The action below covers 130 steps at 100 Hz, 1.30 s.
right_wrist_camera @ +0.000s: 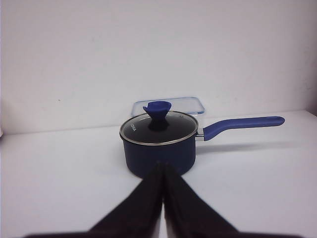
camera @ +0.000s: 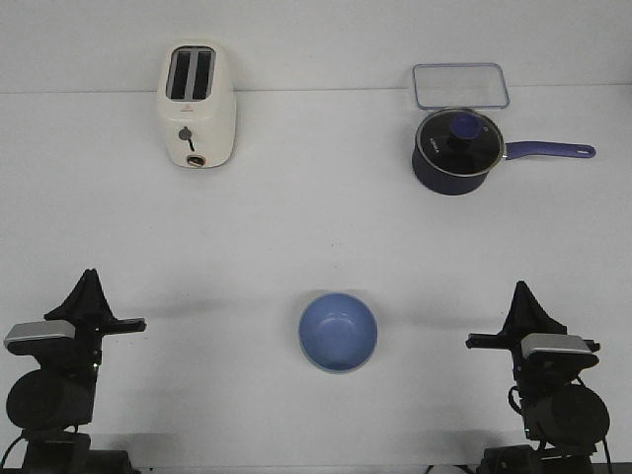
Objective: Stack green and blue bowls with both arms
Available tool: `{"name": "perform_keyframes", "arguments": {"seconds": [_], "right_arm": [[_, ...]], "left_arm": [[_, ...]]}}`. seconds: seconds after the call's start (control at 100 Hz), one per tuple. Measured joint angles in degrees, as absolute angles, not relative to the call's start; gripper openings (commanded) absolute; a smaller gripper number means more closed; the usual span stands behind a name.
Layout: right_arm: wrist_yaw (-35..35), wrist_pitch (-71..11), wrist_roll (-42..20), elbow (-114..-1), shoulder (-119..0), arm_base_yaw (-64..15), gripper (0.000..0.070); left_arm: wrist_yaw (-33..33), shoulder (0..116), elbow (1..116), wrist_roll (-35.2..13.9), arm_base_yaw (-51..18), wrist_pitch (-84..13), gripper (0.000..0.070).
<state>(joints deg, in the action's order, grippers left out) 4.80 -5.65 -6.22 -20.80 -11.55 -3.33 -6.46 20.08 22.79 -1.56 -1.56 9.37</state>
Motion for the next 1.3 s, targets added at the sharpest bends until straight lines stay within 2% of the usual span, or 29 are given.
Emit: {"name": "perform_keyframes", "arguments": {"seconds": [0.34,0.72,0.82,1.3], "right_arm": [[4.8,-5.7,-6.2,-20.8,-11.6,-3.3,0.0],[4.8,-5.7,-6.2,-20.8,-11.6,-3.3,0.0],[4.8,-5.7,-6.2,-20.8,-11.6,-3.3,0.0],[4.8,-5.7,-6.2,-20.8,-11.6,-3.3,0.0]], "left_arm": [[-6.4,17.8,21.8,-1.3,-1.5,9.5,0.0015],[-5.6,4.1,6.2,0.2,1.5,7.2,0.0015],[-3.6,0.3,4.0,0.6,1.5,6.6,0.0015],[-1.3,0.3,2.0,0.7,1.6,8.3,0.0015]]}}
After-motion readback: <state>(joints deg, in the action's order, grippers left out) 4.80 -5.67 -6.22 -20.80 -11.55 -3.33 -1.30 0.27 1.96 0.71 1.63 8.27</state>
